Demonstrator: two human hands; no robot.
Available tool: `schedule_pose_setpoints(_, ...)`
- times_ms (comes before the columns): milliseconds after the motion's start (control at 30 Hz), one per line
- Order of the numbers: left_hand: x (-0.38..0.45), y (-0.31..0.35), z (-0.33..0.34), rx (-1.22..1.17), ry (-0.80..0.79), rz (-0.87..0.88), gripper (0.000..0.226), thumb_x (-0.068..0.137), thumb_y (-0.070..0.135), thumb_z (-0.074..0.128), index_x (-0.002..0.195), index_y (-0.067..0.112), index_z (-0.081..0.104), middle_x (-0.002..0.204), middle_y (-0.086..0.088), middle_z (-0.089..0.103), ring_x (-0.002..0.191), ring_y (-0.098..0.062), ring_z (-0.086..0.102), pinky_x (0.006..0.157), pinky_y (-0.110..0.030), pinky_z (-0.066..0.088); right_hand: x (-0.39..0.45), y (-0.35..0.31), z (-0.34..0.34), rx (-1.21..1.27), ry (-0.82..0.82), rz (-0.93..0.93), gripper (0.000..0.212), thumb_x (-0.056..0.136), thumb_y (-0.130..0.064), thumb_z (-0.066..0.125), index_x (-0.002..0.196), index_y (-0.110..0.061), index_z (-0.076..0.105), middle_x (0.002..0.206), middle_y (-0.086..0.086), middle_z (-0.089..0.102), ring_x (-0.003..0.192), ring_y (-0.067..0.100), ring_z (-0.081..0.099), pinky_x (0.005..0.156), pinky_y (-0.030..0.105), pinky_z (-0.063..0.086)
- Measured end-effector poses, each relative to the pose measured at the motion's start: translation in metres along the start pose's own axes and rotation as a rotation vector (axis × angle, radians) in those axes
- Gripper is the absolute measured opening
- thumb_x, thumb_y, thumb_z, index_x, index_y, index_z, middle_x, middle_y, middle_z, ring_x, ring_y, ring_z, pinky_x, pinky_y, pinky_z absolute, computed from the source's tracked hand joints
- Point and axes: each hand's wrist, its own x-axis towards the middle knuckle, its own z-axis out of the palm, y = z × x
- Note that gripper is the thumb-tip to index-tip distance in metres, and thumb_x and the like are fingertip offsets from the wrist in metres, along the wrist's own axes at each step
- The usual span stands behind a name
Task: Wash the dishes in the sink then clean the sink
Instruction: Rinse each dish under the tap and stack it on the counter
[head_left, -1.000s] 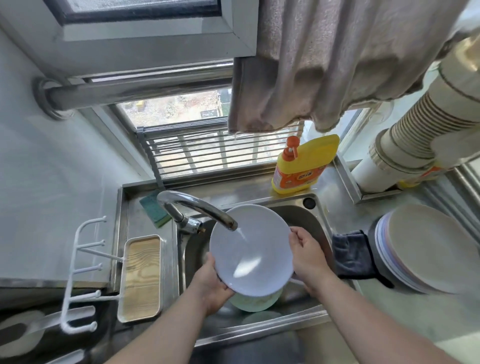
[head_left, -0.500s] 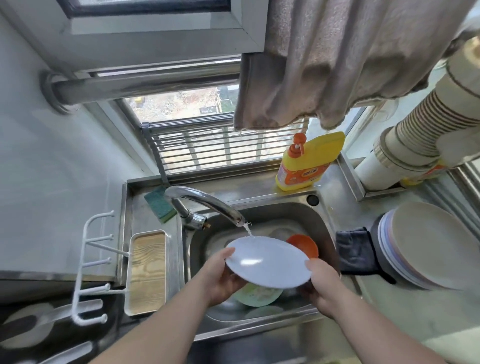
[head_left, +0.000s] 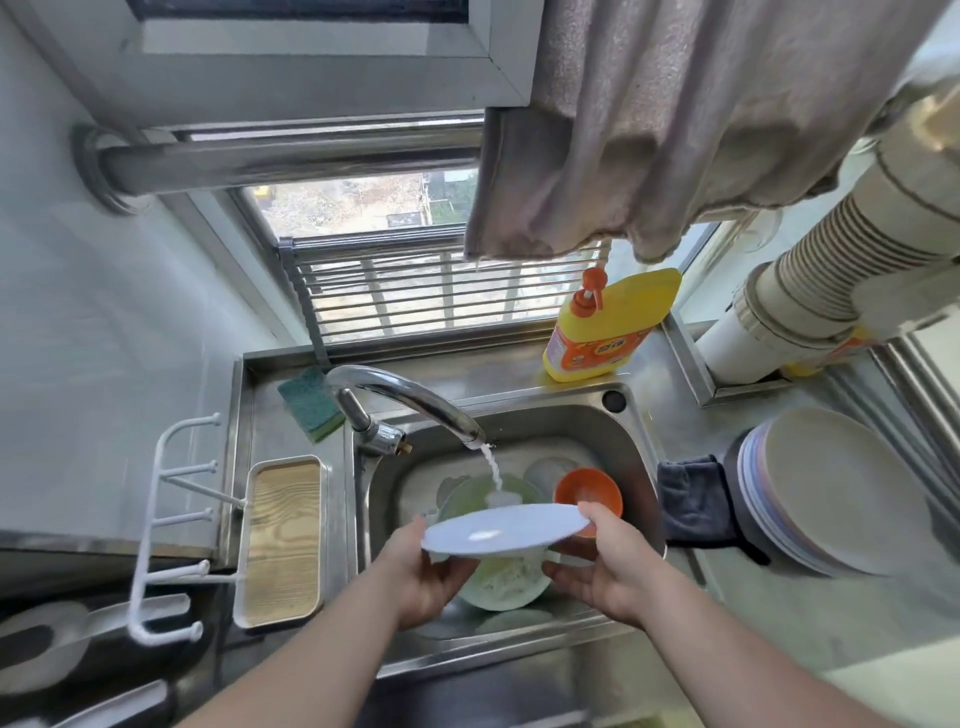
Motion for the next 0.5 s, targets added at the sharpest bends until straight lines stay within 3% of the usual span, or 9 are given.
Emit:
schedule_pose_setpoints(33, 0.003, -0.009, 0.004, 0.002, 0.012, -0.042, 0.046, 0.109, 0.036, 0.053, 0.125, -0.006, 0.064, 0.101, -0.028, 0.069, 0.075, -0.041, 0.073, 0.055, -0.058, 0.062, 0.001, -0.004, -0.003, 0.004, 0.031, 0.015, 0.036, 0.102, -0.035, 0.052, 0.119, -0.007, 0.066, 0.114, 0.022, 0.070, 0.092, 0.042, 0.070, 0.064, 0.040, 0.063)
schedule_pose_setpoints(133, 0.010, -0.035, 0.021, -0.033, 0.051, -0.085, 0.045, 0.111, 0.033, 0.050, 0.137, -0.003, 0.060, 0.105, -0.032, 0.067, 0.075, -0.044, 0.073, 0.048, -0.052, 0.061, 0.005, -0.015, -0.012, 0.040, 0.102, -0.039, 0.034, 0.097, -0.034, 0.054, 0.108, -0.003, 0.063, 0.096, 0.021, 0.070, 0.077, 0.034, 0.068, 0.063, 0.037, 0.060)
schedule_pose_setpoints(200, 0.010, -0.044, 0.034, -0.114, 0.024, -0.022, 0.053, 0.112, 0.040, 0.042, 0.131, -0.007, 0.058, 0.109, -0.033, 0.069, 0.079, -0.044, 0.074, 0.050, -0.052, 0.062, 0.004, -0.022, -0.017, 0.072, 0.126, -0.117, 0.024, 0.095, -0.028, 0.051, 0.100, -0.009, 0.063, 0.085, 0.015, 0.068, 0.070, 0.028, 0.064, 0.055, 0.031, 0.055)
schedule_pose_setpoints(267, 0.008, -0.053, 0.047, -0.138, 0.006, 0.015, 0.057, 0.112, 0.043, 0.039, 0.128, -0.008, 0.058, 0.113, -0.033, 0.071, 0.082, -0.043, 0.075, 0.054, -0.051, 0.063, 0.004, -0.025, -0.025, 0.088, 0.144, -0.159, 0.024, 0.094, -0.026, 0.048, 0.101, -0.011, 0.065, 0.085, 0.014, 0.071, 0.072, 0.029, 0.066, 0.058, 0.031, 0.053)
schedule_pose_setpoints(367, 0.013, -0.062, 0.055, -0.083, 0.040, -0.053, 0.046, 0.111, 0.026, 0.043, 0.138, -0.010, 0.054, 0.093, -0.032, 0.070, 0.066, -0.041, 0.073, 0.048, -0.050, 0.062, 0.001, -0.022, -0.040, 0.076, 0.184, -0.142, 0.022, 0.089, -0.031, 0.050, 0.095, -0.013, 0.061, 0.072, 0.013, 0.064, 0.055, 0.026, 0.062, 0.056, 0.028, 0.047)
schedule_pose_setpoints(500, 0.011, -0.070, 0.062, -0.007, 0.059, -0.008, 0.049, 0.112, 0.031, 0.040, 0.136, -0.009, 0.056, 0.098, -0.030, 0.073, 0.059, -0.042, 0.074, 0.049, -0.053, 0.062, -0.004, -0.020, -0.060, 0.037, 0.133, -0.191, 0.024, 0.092, -0.024, 0.050, 0.096, -0.009, 0.068, 0.088, 0.018, 0.071, 0.068, 0.031, 0.066, 0.056, 0.031, 0.052)
